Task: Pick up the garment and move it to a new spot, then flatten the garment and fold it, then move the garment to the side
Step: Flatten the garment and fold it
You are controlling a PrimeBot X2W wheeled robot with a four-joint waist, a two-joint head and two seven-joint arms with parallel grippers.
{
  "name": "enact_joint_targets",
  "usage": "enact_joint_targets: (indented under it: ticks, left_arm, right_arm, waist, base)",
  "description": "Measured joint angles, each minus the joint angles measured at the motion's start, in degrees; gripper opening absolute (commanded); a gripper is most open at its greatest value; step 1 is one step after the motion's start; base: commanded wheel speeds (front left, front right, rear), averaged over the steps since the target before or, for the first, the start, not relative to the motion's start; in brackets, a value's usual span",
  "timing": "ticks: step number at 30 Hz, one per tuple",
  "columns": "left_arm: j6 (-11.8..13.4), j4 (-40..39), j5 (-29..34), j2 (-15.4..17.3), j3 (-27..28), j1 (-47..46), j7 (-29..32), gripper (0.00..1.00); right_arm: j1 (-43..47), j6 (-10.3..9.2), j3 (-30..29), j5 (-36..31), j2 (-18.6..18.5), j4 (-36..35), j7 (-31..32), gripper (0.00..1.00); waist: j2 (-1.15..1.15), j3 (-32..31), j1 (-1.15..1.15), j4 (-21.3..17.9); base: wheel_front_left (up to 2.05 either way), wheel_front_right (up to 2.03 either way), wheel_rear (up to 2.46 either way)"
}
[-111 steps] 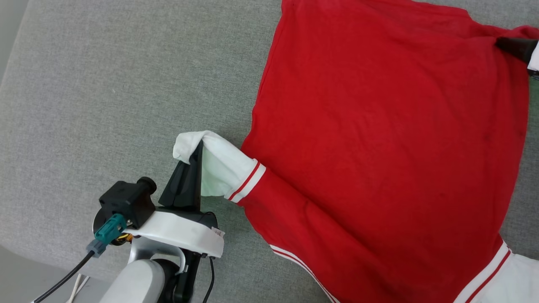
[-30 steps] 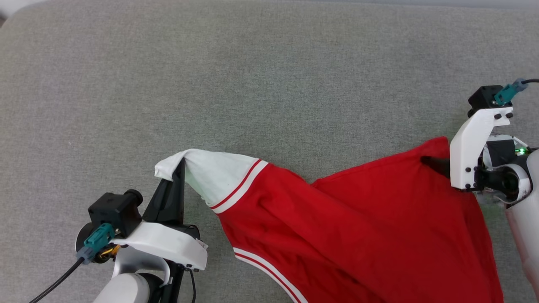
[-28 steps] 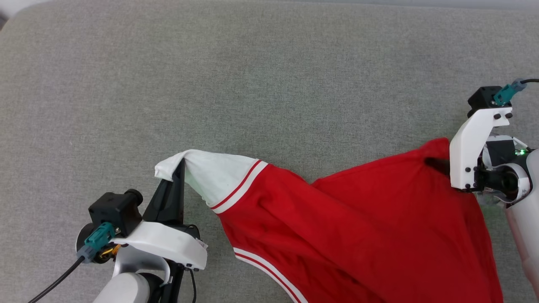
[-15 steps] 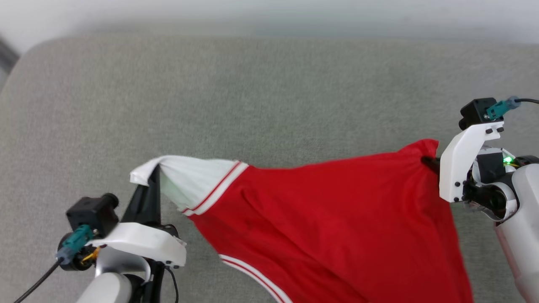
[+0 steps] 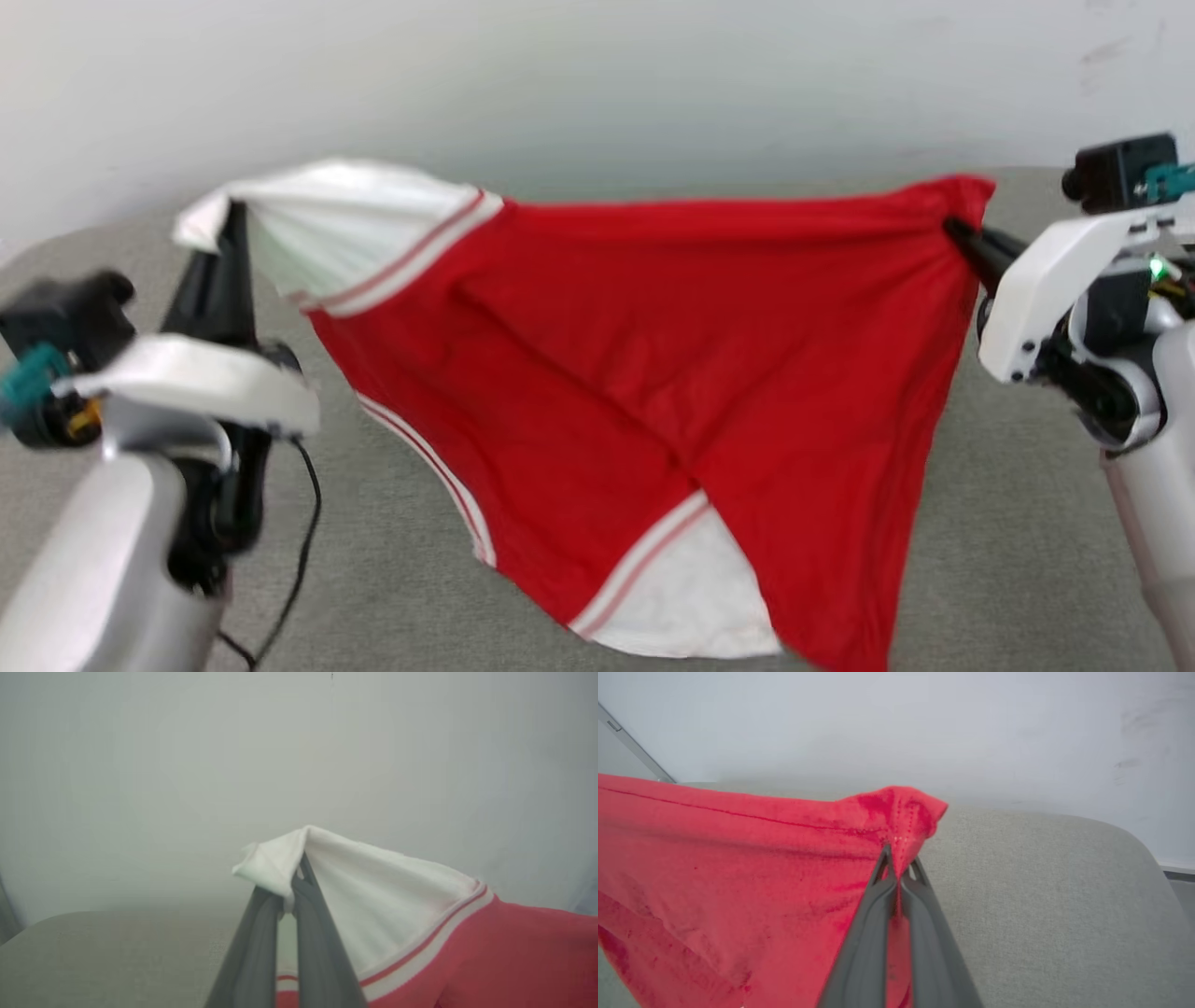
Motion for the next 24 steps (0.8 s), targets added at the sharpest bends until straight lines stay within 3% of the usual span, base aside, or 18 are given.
enact_joint_targets:
  ticks: [11,24]
  left_arm:
    - [-4.77,10.47,-0.88,-0.11,0.25,-23.86,3.23,0.0]
    - [-8.1,18.89,5.36,2.76,-0.9,-59.19,5.69,0.0]
  right_arm:
    - [-13.79,0.01,-4.09,-4.2,2.15,1.7,-5.21,0.0]
    - [-40.8,0.01,-5.93,-6.84,2.08,3.18,-9.05,0.0]
  waist:
    - [0.0,5.22,0.0,-1.71]
    - [0.0,21.34,0.01,-2.46]
  base:
    - [0.0,0.0,0.0]
    - [0.0,0.0,0.0]
